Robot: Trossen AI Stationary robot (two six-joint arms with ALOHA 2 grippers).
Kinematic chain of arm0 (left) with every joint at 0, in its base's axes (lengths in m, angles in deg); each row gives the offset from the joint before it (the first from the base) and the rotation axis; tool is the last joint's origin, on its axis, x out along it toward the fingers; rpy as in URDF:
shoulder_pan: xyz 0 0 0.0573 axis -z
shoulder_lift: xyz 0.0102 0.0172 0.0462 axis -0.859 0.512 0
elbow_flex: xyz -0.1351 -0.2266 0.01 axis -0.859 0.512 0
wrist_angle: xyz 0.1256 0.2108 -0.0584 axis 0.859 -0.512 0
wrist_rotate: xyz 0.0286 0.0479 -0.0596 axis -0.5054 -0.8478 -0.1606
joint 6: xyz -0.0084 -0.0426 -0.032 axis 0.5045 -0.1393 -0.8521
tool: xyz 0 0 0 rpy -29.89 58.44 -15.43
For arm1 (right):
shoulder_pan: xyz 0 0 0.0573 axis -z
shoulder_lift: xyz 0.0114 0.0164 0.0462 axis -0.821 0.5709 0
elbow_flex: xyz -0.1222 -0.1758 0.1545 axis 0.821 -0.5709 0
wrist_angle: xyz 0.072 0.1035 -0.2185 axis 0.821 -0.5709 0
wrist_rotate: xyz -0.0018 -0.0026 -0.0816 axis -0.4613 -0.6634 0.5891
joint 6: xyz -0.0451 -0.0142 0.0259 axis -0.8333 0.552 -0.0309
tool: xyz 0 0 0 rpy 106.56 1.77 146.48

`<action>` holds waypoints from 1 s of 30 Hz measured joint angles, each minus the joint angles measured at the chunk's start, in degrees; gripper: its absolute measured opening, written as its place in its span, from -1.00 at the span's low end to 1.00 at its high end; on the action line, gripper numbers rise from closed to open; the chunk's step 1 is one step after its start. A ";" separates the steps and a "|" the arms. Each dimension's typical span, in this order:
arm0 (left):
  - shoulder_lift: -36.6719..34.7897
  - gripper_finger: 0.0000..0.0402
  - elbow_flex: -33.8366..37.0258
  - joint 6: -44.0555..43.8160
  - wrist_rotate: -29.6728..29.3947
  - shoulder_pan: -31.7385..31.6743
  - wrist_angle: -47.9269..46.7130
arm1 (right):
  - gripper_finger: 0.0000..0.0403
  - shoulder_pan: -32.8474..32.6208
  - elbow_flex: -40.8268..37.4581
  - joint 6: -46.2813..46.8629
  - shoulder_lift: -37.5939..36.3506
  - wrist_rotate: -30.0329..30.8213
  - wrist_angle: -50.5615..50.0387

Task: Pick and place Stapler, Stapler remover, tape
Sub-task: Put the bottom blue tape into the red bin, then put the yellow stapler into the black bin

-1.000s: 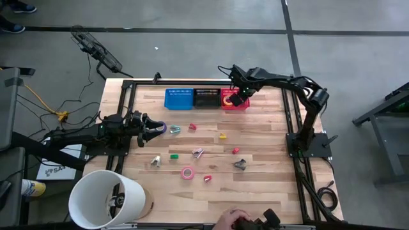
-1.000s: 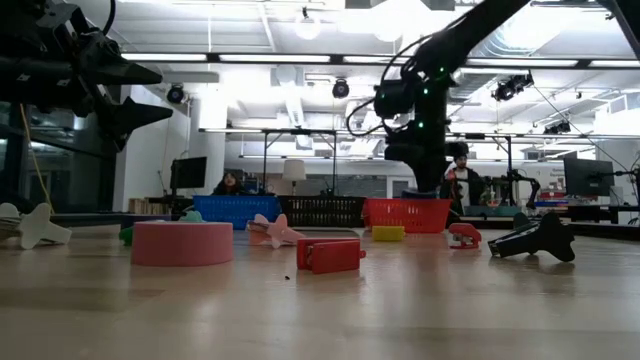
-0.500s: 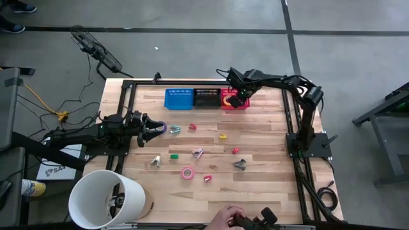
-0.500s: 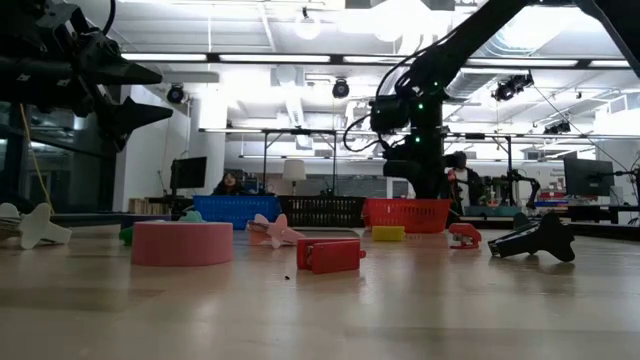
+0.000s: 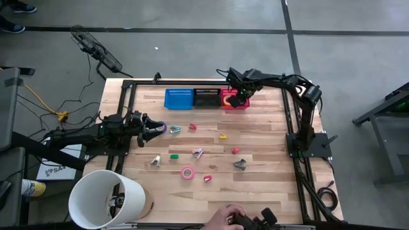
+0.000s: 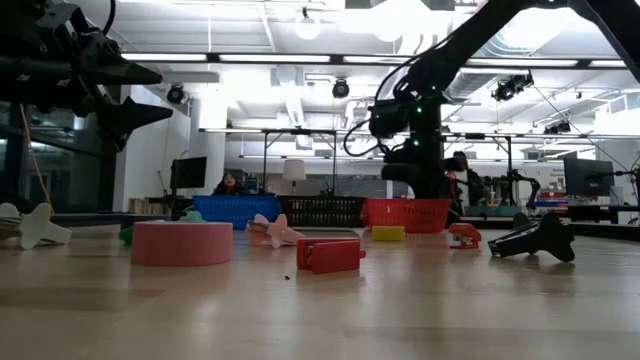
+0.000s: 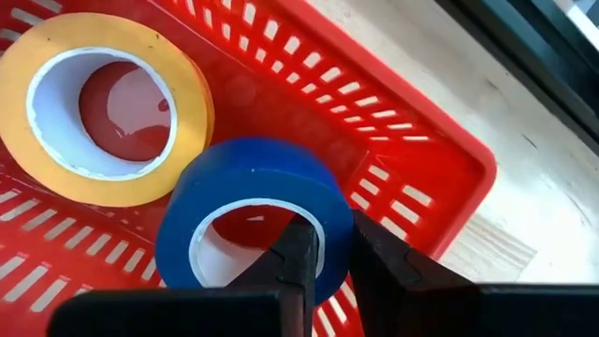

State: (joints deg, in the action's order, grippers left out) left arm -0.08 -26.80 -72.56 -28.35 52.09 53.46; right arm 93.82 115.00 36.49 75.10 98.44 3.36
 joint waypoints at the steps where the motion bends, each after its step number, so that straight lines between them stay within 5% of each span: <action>1: 0.00 0.24 0.01 0.00 0.01 0.00 0.00 | -0.79 0.00 0.08 -0.06 0.00 0.02 0.15; 17: 0.00 0.24 0.01 -0.01 0.00 0.00 0.00 | -0.40 0.27 0.32 -0.42 -0.02 -0.11 -0.04; 30: -0.01 0.24 0.00 0.00 0.00 0.00 0.00 | 0.03 1.16 10.14 -3.47 -0.33 -0.69 -6.90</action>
State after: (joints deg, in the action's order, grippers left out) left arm -0.09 -26.80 -72.56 -28.35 52.08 53.46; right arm 94.98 125.14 33.02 74.78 97.75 -3.53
